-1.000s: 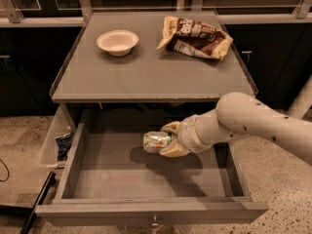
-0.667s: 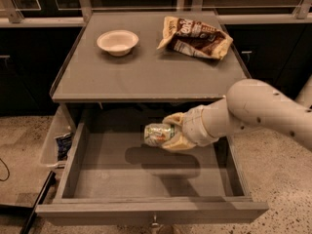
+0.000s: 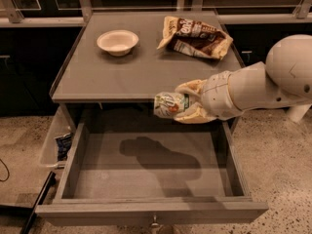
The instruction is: Pick 7up can from top drawer and place on counter
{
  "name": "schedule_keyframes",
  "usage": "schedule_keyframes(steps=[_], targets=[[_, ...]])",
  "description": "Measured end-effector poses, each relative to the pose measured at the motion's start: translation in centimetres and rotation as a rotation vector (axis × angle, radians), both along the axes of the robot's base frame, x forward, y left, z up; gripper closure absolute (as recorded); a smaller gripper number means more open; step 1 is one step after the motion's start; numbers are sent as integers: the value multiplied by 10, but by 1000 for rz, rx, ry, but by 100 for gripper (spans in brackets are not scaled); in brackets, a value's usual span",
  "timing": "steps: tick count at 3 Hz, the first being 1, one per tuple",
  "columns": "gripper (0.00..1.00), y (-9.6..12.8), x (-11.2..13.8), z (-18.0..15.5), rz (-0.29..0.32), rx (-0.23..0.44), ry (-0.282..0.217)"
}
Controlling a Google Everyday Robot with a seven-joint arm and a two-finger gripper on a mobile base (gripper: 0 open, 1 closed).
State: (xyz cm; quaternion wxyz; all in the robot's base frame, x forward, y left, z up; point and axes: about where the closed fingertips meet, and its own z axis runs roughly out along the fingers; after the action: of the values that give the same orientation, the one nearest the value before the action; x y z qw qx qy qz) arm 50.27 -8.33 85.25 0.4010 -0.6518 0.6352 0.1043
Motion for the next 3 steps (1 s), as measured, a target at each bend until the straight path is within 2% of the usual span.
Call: schedule_keyframes(steps=[1,2,3], targets=[[100,2,0,1,6,-8,-2],[100,-1,19,38,10,-20,-68],[100,-3,51,92,15,12,-143]])
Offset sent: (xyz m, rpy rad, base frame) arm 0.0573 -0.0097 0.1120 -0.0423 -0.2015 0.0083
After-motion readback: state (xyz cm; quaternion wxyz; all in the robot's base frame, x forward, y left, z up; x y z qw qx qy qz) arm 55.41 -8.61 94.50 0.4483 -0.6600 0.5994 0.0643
